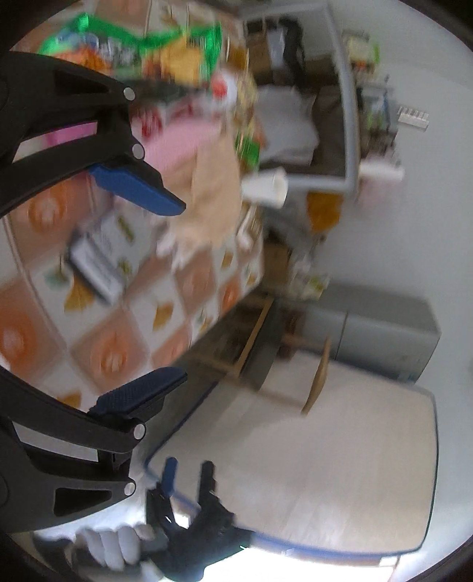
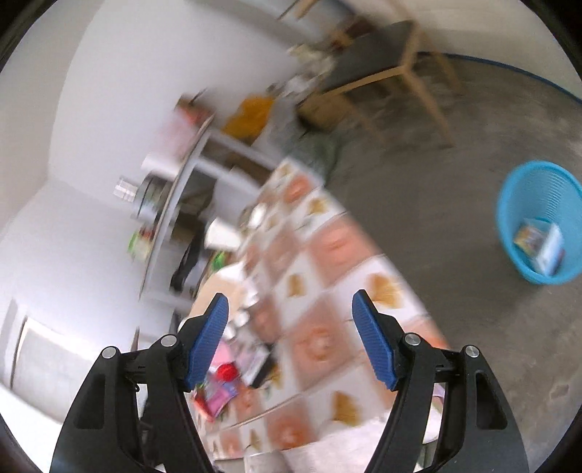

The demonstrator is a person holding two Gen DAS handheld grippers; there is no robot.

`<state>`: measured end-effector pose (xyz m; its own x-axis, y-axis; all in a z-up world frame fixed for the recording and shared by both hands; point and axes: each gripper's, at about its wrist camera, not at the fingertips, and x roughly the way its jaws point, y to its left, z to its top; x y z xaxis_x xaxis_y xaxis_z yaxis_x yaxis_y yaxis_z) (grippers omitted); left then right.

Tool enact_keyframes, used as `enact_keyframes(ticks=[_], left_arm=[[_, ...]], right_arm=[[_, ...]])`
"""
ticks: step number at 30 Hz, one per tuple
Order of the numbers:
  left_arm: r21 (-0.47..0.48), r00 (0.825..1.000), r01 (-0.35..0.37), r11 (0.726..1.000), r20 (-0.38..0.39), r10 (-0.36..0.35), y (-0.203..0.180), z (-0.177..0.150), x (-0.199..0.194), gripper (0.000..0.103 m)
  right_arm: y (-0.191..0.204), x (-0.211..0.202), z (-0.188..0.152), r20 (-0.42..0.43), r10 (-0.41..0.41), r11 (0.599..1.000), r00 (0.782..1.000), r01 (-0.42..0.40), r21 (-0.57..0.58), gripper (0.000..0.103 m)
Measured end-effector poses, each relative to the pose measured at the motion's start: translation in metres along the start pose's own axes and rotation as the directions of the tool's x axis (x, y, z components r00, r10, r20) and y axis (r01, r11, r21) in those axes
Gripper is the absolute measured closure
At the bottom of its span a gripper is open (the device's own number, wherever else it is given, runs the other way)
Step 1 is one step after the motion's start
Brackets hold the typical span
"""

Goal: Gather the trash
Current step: 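Move both tools back to the table, right tool reaching toward the beige paper bag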

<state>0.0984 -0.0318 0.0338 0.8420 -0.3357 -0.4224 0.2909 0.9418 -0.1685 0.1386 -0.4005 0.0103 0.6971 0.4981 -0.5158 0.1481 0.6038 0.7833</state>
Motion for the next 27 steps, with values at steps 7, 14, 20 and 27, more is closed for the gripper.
enact_keyframes(ticks=[7, 14, 20, 27], left_arm=[[0.007, 0.984, -0.171, 0.985, 0.044, 0.171, 0.039, -0.012, -0.014, 0.022], [-0.005, 0.976, -0.211, 0.977, 0.043, 0.211, 0.06, -0.013, -0.007, 0.022], [0.003, 0.982, -0.187, 0.982, 0.017, 0.187, 0.069, -0.015, 0.005, 0.03], [0.009, 0.987, -0.159, 0.987, -0.031, 0.159, 0.072, -0.018, 0.023, 0.039]], right_arm=[[0.099, 0.084, -0.006, -0.191, 0.057, 0.984, 0.98, -0.087, -0.156, 0.034], [0.165, 0.176, -0.009, -0.35, -0.026, 0.967, 0.936, -0.065, -0.245, 0.034], [0.195, 0.246, -0.012, -0.429, -0.19, 0.941, 0.883, 0.039, -0.335, 0.034], [0.209, 0.304, -0.019, -0.441, -0.353, 0.896, 0.825, 0.162, -0.414, 0.034]])
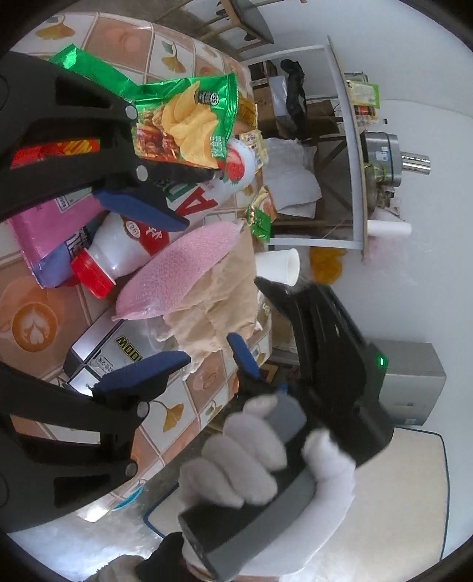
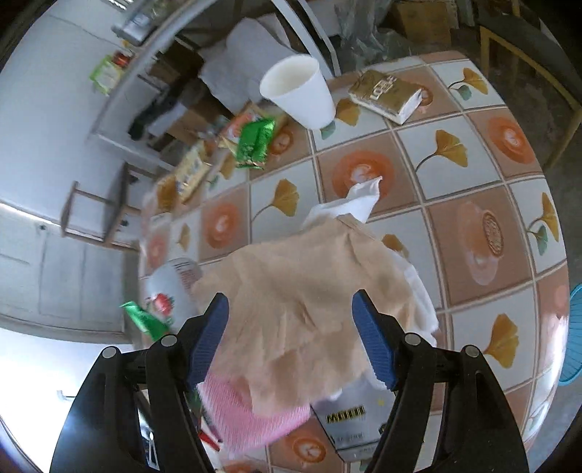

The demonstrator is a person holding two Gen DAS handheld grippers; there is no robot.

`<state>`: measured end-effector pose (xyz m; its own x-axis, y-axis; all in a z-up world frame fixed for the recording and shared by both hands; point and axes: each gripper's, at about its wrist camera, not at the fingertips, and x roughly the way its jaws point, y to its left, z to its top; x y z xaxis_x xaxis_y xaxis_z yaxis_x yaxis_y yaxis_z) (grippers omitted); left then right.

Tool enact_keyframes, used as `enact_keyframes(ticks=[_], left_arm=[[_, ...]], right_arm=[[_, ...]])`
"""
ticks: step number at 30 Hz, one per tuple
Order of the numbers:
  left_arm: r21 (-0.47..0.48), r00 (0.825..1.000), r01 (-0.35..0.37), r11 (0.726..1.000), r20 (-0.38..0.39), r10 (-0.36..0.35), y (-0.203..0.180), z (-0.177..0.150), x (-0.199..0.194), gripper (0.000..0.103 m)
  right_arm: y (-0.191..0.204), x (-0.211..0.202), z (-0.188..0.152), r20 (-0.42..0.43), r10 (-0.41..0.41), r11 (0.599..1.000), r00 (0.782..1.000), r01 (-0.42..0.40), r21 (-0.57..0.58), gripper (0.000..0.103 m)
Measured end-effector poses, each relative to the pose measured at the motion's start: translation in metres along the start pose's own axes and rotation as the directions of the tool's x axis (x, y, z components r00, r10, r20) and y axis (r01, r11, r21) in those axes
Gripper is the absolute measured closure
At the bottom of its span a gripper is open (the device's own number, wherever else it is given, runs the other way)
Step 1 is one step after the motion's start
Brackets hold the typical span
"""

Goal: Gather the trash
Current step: 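Move both tools back to the table, right tool reaching toward the beige paper bag, then grasp the pink mesh sponge with the left tool while the right tool grasps the beige paper bag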

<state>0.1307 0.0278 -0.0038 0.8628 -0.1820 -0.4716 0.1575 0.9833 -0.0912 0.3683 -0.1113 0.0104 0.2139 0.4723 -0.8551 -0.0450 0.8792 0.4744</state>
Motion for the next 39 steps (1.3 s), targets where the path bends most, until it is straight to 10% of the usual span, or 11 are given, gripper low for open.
enact_keyframes(ticks=[18, 39], left_arm=[[-0.046, 0.997, 0.0, 0.999, -0.075, -0.004, 0.002, -0.016, 0.026, 0.059], [-0.047, 0.999, 0.0, 0.999, 0.053, 0.002, -0.01, -0.012, 0.002, 0.069]], right_arm=[[0.0, 0.03, -0.008, -0.045, -0.024, 1.0, 0.999, 0.024, 0.005, 0.091], [-0.029, -0.041, -0.019, 0.112, 0.19, 0.977, 0.975, -0.2, 0.078, 0.096]])
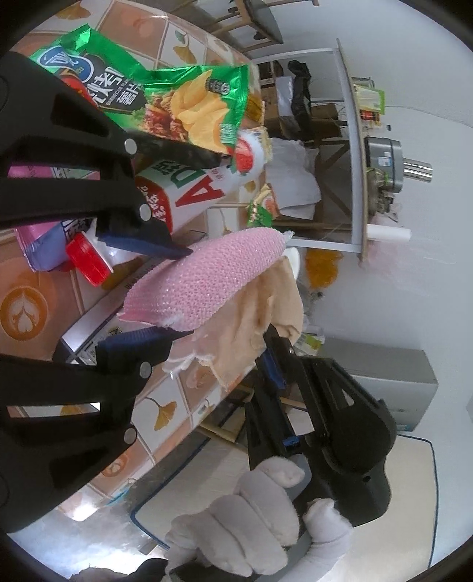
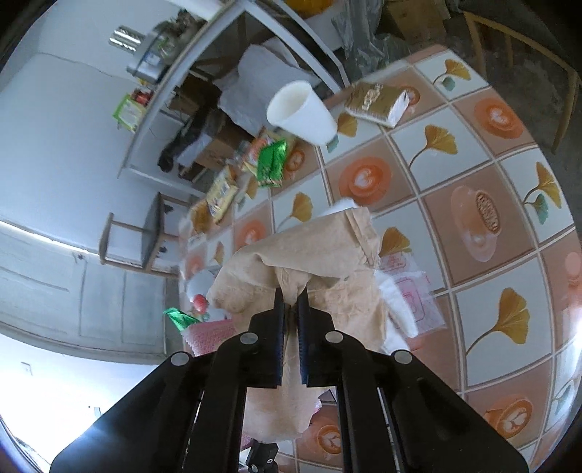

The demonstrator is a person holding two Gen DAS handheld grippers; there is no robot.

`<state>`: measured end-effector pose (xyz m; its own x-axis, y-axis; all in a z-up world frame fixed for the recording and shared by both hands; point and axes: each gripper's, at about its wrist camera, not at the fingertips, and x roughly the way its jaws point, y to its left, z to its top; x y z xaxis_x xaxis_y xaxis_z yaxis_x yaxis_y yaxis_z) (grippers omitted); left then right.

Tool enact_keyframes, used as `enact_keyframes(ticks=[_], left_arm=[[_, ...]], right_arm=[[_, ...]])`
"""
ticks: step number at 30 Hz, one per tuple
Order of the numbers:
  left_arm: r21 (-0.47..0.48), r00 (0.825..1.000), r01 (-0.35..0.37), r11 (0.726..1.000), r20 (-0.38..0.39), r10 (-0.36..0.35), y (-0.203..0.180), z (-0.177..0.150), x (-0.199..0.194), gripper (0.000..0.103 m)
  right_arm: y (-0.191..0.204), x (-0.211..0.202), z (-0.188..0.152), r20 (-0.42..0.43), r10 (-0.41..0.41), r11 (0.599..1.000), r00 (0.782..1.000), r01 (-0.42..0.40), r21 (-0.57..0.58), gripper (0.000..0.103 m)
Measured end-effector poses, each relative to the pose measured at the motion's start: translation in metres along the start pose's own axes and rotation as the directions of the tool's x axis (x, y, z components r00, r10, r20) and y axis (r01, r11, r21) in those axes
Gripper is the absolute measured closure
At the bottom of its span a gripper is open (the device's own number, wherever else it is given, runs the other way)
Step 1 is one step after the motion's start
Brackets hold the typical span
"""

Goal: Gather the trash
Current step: 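Grasp the pink mesh sponge with the left tool while the right tool grasps the beige paper bag, then lift and carry the sponge with the left tool while the right tool carries the paper bag to the basket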

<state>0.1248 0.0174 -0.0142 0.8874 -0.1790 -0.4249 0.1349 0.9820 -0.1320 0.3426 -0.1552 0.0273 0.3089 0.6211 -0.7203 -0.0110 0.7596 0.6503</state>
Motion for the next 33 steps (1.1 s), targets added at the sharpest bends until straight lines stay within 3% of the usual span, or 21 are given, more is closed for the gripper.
enact_keyframes(ticks=[12, 20, 24, 28, 33], left_arm=[[0.053, 0.996, 0.012, 0.999, 0.088, -0.017, -0.02, 0.013, -0.026, 0.069], [0.097, 0.994, 0.034, 0.995, 0.104, -0.044, -0.042, 0.019, -0.041, 0.069], [0.113, 0.994, 0.042, 0.993, 0.095, -0.053, -0.051, 0.016, -0.046, 0.069], [0.133, 0.994, 0.044, 0.99, 0.089, -0.056, -0.058, 0.012, -0.052, 0.069], [0.159, 0.995, 0.045, 0.986, 0.078, -0.058, -0.065, 0.011, -0.056, 0.069]], right_arm=[[-0.003, -0.065, -0.012, 0.109, 0.097, 0.995, 0.989, -0.097, -0.001, 0.096], [-0.036, -0.092, -0.023, 0.103, 0.242, 0.964, 0.965, -0.251, 0.088, 0.096], [-0.06, -0.092, -0.035, 0.087, 0.209, 0.966, 0.974, -0.22, 0.138, 0.095], [-0.085, -0.085, -0.052, 0.044, 0.128, 0.978, 0.991, -0.134, 0.16, 0.093], [-0.115, -0.084, -0.072, 0.043, 0.12, 0.97, 0.992, -0.126, 0.209, 0.093]])
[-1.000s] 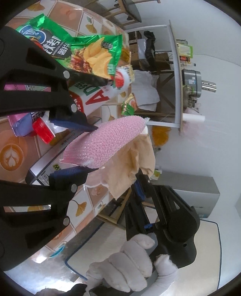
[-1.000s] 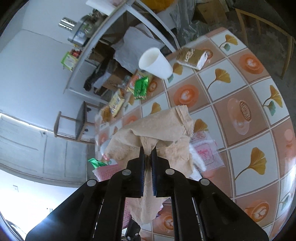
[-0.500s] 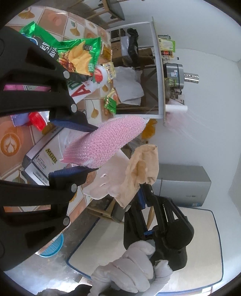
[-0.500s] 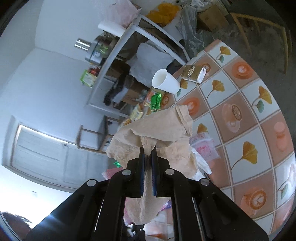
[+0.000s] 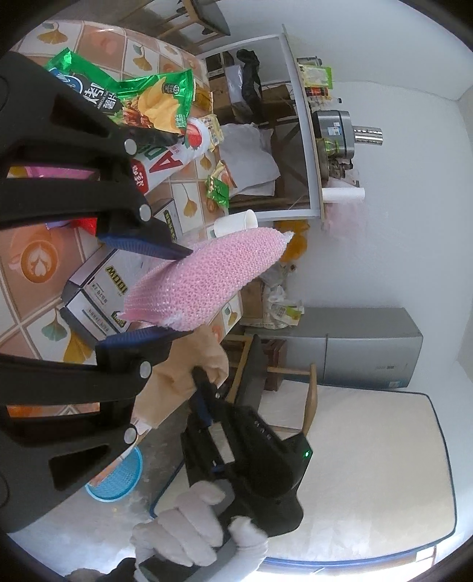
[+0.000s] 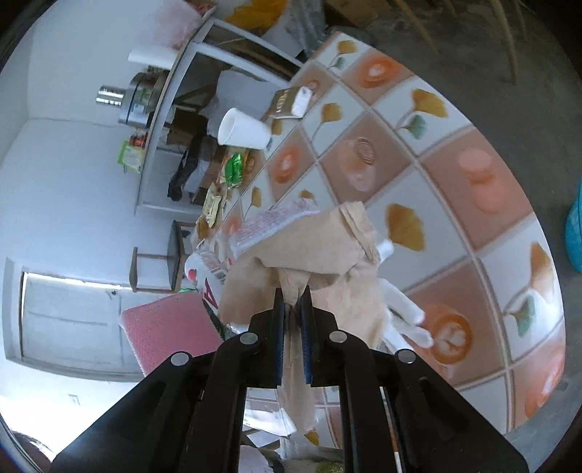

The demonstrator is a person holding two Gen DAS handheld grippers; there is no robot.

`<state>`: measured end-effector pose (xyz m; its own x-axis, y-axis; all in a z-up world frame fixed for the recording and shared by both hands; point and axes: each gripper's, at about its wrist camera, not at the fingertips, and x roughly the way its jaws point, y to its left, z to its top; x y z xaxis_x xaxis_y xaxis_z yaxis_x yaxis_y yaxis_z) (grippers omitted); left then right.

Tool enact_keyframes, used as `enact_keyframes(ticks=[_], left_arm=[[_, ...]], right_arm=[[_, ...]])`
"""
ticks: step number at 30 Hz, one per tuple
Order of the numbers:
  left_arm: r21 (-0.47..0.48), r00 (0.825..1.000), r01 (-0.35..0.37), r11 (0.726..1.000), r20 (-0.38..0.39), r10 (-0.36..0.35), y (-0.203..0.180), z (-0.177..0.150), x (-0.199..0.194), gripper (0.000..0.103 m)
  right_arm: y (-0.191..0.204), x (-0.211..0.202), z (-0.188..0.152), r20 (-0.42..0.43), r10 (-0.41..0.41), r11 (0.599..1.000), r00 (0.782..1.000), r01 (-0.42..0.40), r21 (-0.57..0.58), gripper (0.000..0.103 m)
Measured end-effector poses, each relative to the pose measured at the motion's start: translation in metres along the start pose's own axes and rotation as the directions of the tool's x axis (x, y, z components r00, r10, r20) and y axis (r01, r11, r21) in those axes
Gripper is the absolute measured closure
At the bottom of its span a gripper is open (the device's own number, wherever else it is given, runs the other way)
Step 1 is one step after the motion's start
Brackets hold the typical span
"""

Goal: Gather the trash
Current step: 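Lift and carry the sponge with the left tool while the right tool carries the paper bag to the basket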

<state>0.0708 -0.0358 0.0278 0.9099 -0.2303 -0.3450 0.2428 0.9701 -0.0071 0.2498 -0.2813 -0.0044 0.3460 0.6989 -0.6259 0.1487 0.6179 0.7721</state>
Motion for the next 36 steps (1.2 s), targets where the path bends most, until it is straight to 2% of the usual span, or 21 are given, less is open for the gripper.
enact_keyframes(ticks=[5, 12, 19, 24, 29, 32, 33, 34, 35, 36], left_arm=[[0.024, 1.0, 0.004, 1.0, 0.003, -0.004, -0.011, 0.001, -0.006, 0.069], [0.079, 0.999, 0.04, 0.996, 0.017, -0.041, -0.04, 0.008, -0.015, 0.069], [0.168, 0.987, 0.155, 0.974, 0.016, -0.16, -0.094, 0.012, -0.016, 0.069], [0.216, 0.96, 0.278, 0.936, -0.028, -0.278, -0.142, 0.012, -0.005, 0.069], [0.251, 0.905, 0.425, 0.87, -0.109, -0.411, -0.195, 0.008, 0.014, 0.069], [0.226, 0.845, 0.534, 0.815, -0.182, -0.503, -0.224, 0.005, 0.031, 0.069], [0.214, 0.818, 0.573, 0.791, -0.212, -0.535, -0.236, 0.004, 0.039, 0.069], [0.207, 0.798, 0.599, 0.774, -0.232, -0.555, -0.245, 0.002, 0.044, 0.069], [0.195, 0.766, 0.637, 0.746, -0.266, -0.585, -0.256, 0.001, 0.052, 0.069], [0.171, 0.725, 0.679, 0.714, -0.308, -0.616, -0.267, -0.001, 0.063, 0.069]], right_arm=[[-0.004, -0.029, -0.009, 0.064, 0.092, 0.996, 0.994, -0.091, -0.025, 0.094], [-0.015, -0.084, -0.017, 0.168, 0.151, 0.988, 0.974, -0.146, -0.043, 0.095], [-0.063, -0.14, -0.036, 0.266, 0.162, 0.985, 0.95, -0.172, 0.015, 0.095], [-0.112, -0.177, -0.052, 0.333, 0.137, 0.98, 0.933, -0.178, 0.095, 0.095], [-0.173, -0.209, -0.072, 0.406, 0.094, 0.96, 0.909, -0.19, 0.203, 0.095], [-0.209, -0.222, -0.082, 0.442, 0.064, 0.941, 0.895, -0.202, 0.272, 0.095], [-0.22, -0.226, -0.085, 0.453, 0.05, 0.934, 0.89, -0.203, 0.294, 0.095], [-0.235, -0.23, -0.088, 0.466, 0.035, 0.923, 0.884, -0.207, 0.323, 0.095], [-0.245, -0.233, -0.09, 0.474, 0.027, 0.916, 0.88, -0.212, 0.342, 0.095], [-0.256, -0.236, -0.092, 0.484, 0.013, 0.906, 0.875, -0.215, 0.365, 0.095]])
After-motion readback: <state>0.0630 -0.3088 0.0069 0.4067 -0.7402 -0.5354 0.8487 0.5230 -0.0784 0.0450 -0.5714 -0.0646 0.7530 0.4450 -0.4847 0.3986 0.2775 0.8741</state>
